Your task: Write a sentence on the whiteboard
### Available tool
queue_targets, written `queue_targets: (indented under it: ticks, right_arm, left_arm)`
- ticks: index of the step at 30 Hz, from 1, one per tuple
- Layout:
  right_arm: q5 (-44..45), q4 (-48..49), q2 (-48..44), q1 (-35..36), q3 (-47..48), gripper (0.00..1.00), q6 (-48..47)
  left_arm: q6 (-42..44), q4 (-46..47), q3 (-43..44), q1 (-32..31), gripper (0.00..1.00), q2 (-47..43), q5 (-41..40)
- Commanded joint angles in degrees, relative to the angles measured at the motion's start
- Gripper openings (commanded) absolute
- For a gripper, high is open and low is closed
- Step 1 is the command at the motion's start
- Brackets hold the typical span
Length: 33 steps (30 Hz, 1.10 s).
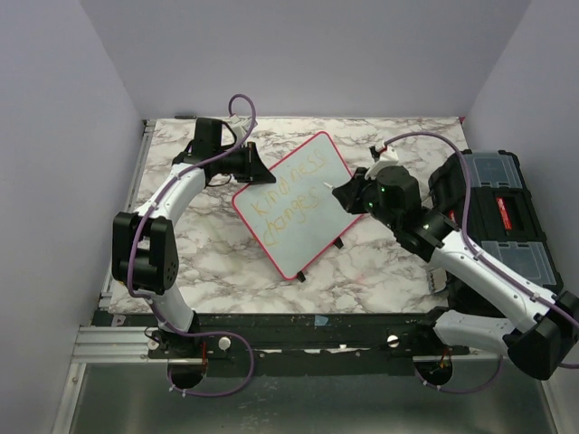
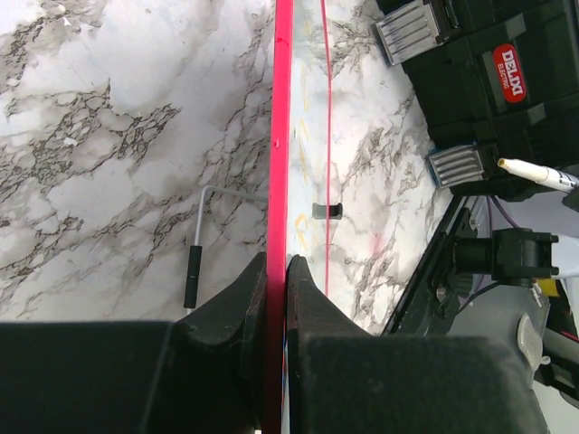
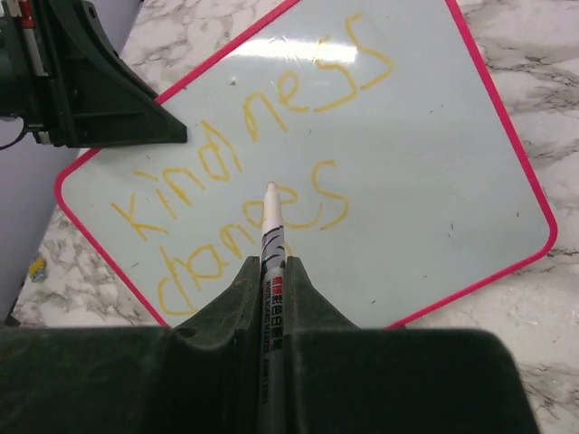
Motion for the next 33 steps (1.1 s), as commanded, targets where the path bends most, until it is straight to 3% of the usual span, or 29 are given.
queue_targets:
  ticks: [1,13,33]
  right_arm:
    - [2.4,0.7,0.7,0.1,-3.1,0.01,-0.1]
    - [-3.4,3.7,-3.3,0.1,-9.1,0.01,0.2]
    - [-4.7,3.5,-6.9,0.1,-12.4,0.01,-0.3]
  left_arm:
    - [4.1,-0.8,-1.5,-1.2,0.0,-2.2,-6.3]
    - [2.3,-5.3,1.7,-1.4,0.0,-5.8,-7.6]
    - [3.5,-16.5,9.6,-4.4,0.0,-4.3,-15.7]
